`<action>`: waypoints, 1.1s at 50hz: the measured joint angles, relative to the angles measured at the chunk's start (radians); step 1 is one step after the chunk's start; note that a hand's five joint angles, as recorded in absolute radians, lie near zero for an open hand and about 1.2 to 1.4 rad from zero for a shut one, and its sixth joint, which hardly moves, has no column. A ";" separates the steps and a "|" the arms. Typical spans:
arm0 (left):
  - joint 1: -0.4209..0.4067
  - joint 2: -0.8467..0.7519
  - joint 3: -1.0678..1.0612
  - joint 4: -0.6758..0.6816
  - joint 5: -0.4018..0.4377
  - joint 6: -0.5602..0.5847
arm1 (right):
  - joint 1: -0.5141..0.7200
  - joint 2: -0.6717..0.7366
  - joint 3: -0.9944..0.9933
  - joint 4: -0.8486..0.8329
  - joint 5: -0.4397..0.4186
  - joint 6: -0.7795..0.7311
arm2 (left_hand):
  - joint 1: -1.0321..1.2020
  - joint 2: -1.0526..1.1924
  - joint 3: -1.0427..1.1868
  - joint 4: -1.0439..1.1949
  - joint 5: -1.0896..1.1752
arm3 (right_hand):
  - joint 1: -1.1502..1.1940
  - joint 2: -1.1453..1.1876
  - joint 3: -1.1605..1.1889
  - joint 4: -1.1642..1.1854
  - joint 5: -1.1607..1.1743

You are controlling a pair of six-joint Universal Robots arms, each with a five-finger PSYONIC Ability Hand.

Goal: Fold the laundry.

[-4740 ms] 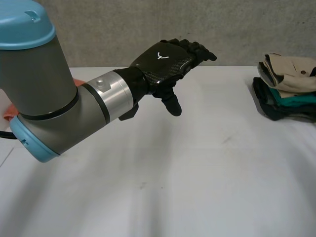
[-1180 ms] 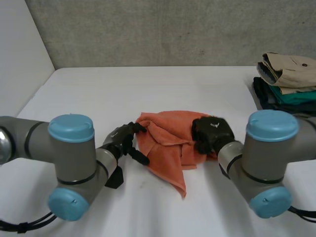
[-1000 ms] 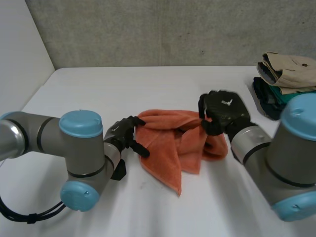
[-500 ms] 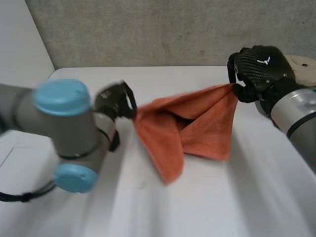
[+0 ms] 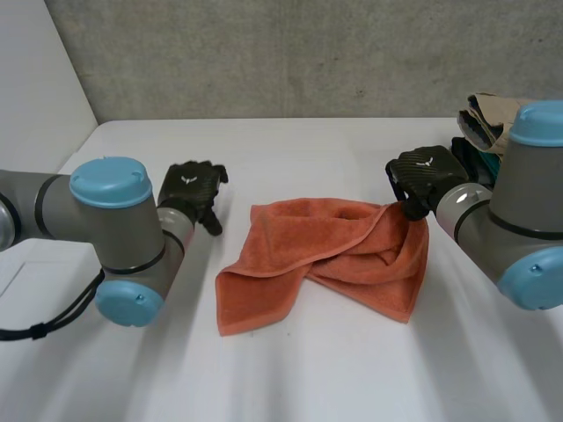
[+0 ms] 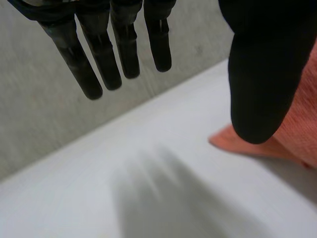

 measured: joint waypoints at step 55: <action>0.037 0.214 -0.113 -0.160 0.135 -0.358 | -0.102 -0.197 0.032 -0.044 0.033 -0.011 | 0.716 0.743 0.736 0.755 0.720 | 0.000 0.006 0.000 0.000 0.001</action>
